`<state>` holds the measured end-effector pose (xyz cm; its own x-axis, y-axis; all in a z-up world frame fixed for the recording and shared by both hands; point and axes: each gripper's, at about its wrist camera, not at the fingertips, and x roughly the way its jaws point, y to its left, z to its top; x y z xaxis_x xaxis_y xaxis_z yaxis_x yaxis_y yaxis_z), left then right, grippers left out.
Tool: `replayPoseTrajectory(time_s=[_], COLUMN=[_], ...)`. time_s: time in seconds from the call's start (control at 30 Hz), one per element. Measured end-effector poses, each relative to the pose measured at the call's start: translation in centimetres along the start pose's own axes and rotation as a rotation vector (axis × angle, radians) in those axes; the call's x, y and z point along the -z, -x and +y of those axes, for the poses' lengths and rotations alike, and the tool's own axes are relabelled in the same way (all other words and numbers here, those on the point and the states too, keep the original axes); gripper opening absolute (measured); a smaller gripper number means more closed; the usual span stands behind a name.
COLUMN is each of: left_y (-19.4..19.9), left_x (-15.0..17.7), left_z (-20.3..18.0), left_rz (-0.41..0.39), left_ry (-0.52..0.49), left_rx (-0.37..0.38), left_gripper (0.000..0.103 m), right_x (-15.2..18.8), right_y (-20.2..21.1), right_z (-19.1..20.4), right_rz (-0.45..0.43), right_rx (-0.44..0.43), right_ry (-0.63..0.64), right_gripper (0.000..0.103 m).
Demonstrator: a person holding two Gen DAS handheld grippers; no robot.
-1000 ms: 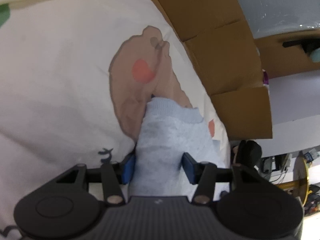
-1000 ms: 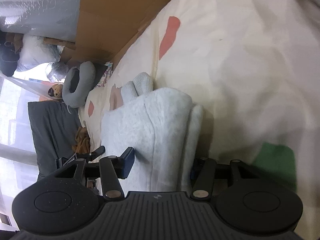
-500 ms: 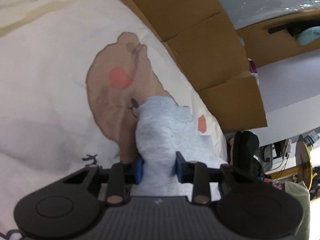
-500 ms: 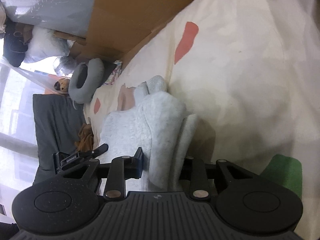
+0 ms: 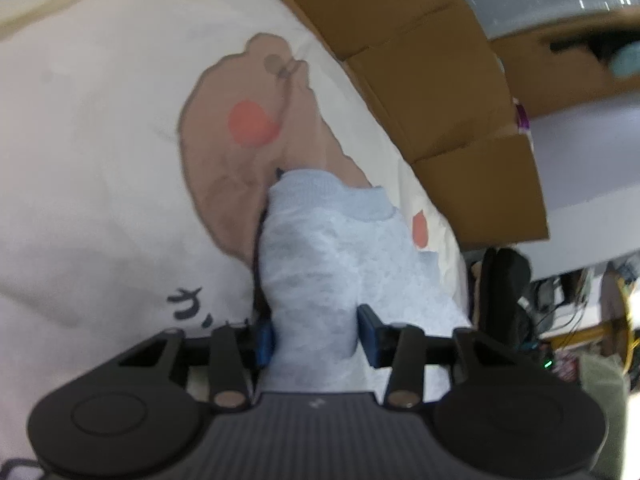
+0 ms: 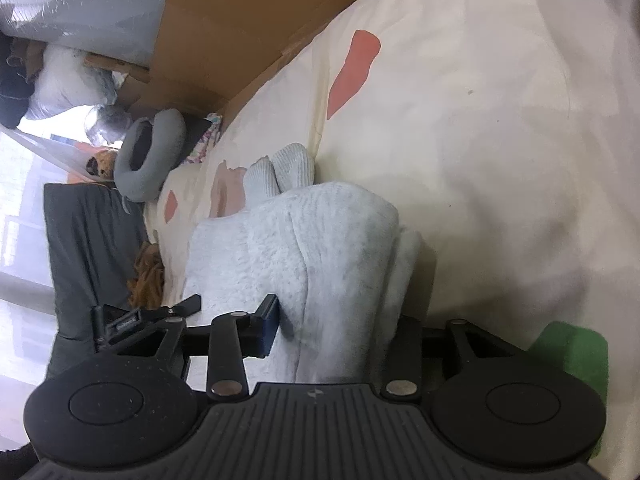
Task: Fold clothes
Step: 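Grasp the sweatshirt with the right gripper while the left gripper lifts its end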
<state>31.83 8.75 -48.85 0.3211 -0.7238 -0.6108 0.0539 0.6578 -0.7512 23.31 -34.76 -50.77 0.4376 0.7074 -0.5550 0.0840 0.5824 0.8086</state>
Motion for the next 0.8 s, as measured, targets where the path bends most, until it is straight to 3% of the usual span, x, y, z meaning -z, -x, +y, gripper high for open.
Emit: replayPoseTrajectory(time_s=[0.07,0.17,0.3,0.8], left_y=[0.5,1.7,2.9,7.8], left_x=[0.2,0.5,1.0,2.6], left_z=[-0.6,-1.9,-4.5,-11.8], left_rz=[-0.01,-0.028,-0.055,-0.111], left_ry=[-0.003,-0.041,-0.1,-0.168], left_rx=[-0.002,-0.037,-0.087,-0.195], left_gripper=[0.027,0.023,0.021,0.019], right_x=[0.1,0.5,0.9,2.1], right_y=[0.3,0.9,1.6,4.3], right_z=[0.5,1.7,3.3,10.0], right_rz=[-0.007,-0.033,-0.062,-0.112], right_rx=[0.006,0.01,0.013,0.085], right_ry=[0.02,0.048,0.081,0.174], right_gripper=[0.027,0.024,0.023,0.021])
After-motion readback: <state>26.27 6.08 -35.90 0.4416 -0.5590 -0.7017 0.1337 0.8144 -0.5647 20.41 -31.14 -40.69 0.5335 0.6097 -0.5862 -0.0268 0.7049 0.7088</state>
